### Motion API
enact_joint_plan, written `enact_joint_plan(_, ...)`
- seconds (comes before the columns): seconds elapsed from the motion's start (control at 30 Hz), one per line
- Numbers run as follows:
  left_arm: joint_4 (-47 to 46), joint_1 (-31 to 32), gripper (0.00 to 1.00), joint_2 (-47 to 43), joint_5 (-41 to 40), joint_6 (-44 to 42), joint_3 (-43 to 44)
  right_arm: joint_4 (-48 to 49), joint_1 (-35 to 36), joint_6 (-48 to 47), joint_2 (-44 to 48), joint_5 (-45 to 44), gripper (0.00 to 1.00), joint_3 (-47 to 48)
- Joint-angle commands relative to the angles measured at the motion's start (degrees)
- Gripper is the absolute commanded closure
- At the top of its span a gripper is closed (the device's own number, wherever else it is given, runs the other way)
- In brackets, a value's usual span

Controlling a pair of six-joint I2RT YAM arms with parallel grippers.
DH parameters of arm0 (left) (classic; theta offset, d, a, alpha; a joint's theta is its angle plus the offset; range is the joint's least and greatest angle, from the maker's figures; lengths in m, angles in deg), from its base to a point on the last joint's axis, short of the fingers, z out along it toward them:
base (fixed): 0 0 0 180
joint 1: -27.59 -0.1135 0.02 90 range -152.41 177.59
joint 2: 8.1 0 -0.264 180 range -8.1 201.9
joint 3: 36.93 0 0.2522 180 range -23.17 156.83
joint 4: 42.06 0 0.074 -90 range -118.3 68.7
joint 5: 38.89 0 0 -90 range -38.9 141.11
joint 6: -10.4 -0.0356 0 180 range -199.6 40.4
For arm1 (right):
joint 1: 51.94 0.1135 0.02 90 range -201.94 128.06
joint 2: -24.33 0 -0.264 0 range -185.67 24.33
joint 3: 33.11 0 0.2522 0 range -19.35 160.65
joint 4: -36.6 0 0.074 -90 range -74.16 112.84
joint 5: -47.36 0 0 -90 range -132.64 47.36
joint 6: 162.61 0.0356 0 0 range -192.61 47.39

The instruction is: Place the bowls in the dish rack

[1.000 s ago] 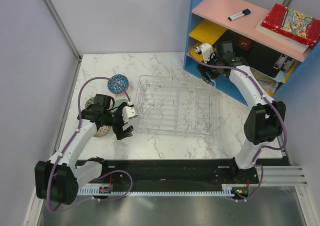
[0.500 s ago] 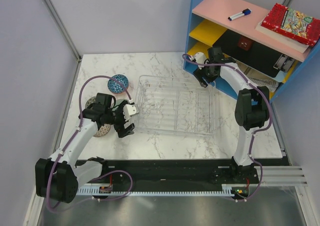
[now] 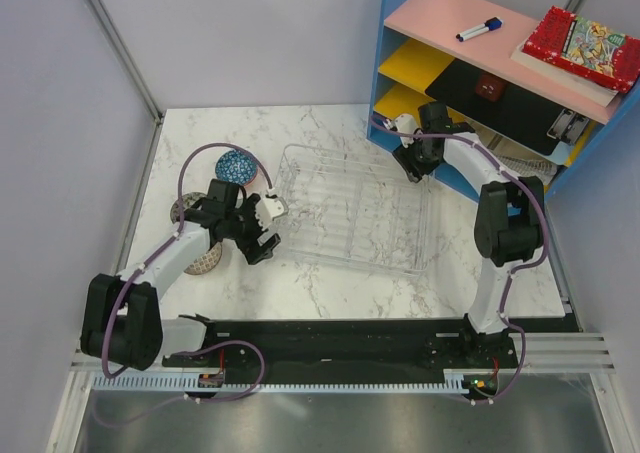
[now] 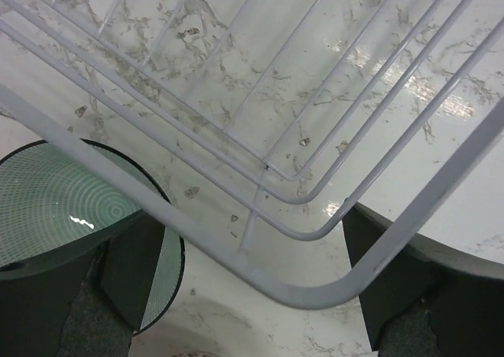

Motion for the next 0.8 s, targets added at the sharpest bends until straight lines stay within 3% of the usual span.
enact_joint_plan(0.0,-7.0,1.0,0.0,2.7,-5.2,5.5,3.8,-0.7,-0.1,3.1,5.6,0.4,0.39,-4.0)
enact_joint_plan(0.47,-9.2,2.9,0.0,8.8,-12.8,9.6,11.1,-3.8,1.1,5.3,15.8,2.9,0.41,-14.6)
enact_joint_plan(0.77,-9.1,5.5,0.0,15.4,-15.7,11.0,16.6,-7.6,4.7,6.3,22.7,3.0,0.27,-19.8)
